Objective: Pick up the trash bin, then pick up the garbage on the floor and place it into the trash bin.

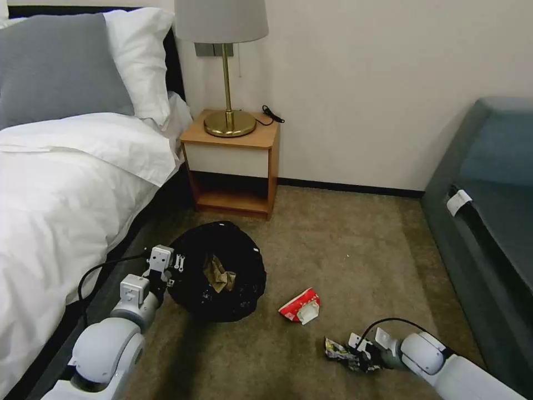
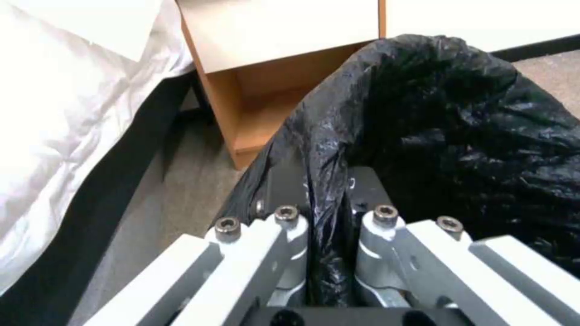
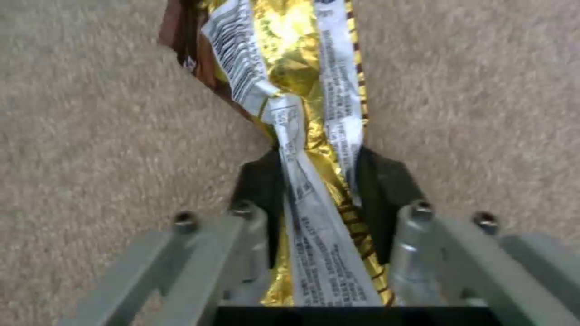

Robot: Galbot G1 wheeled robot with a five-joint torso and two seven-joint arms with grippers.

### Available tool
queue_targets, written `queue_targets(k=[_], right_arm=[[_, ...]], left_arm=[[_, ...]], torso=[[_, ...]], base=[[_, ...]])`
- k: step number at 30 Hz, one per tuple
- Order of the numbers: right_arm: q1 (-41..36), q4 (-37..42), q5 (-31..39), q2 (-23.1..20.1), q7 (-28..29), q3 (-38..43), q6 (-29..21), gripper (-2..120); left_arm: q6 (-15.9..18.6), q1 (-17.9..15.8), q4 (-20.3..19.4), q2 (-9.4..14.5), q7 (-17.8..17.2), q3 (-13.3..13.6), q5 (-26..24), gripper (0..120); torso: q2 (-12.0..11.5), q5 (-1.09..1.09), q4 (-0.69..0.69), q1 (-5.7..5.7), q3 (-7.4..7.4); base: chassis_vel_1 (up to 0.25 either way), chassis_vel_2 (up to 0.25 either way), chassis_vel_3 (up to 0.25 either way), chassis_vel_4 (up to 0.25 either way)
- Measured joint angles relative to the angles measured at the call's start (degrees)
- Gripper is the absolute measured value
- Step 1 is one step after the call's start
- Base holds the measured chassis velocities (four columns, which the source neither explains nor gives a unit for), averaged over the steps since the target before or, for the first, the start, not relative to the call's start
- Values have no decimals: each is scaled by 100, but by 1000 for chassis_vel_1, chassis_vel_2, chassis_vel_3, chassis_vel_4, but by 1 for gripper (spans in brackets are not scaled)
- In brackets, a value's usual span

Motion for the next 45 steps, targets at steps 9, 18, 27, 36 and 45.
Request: queue_targets(k=[9,18,27,36,45], right_arm=[[32,122,90,-28,-13,121,9,0],[24,267,138,-38,-36,306,20,0],[-42,593,301,29,-73,901,33,0],[576,498,776,533,-18,1482,77,0],[1462,235,1411,1079,379,1680,78,0]], left_arm=[[0,15,-21,3,0,-11,-4,6],[0,9,-40,-2,-1,3,-4,6],[-54,50,-113,-21,-5,26,16,6],[-29,204,-276,-77,-26,20,83,6],[-90,244,-314,-179,-21,45,183,6]], torso=[[1,-4,-1,0,-1],[1,-5,-1,0,-1],[2,-6,-2,0,-1],[2,-4,-1,0,-1],[2,-6,-1,0,-1]], base=[[0,0,0,0],[0,0,0,0],[0,0,0,0],[0,0,0,0],[0,0,0,0]])
